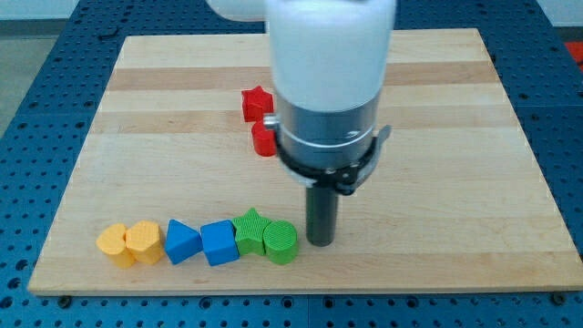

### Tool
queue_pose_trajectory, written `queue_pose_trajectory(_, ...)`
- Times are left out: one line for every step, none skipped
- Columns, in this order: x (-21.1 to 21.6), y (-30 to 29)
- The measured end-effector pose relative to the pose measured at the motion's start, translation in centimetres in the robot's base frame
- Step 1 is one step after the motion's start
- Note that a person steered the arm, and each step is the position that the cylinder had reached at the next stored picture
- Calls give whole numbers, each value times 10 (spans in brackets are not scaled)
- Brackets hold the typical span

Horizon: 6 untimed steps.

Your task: Point your arm towards the red star

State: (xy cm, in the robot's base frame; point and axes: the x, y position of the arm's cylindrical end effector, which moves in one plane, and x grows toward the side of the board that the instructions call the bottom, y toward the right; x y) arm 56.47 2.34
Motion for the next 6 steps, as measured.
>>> queue_pose_trajectory(-32,36)
queue_pose_trajectory(-82,47)
queue_pose_trajectory(-133,33)
queue_pose_trajectory(-174,14)
queue_pose_trajectory(-201,-15)
queue_pose_trajectory(-199,-70)
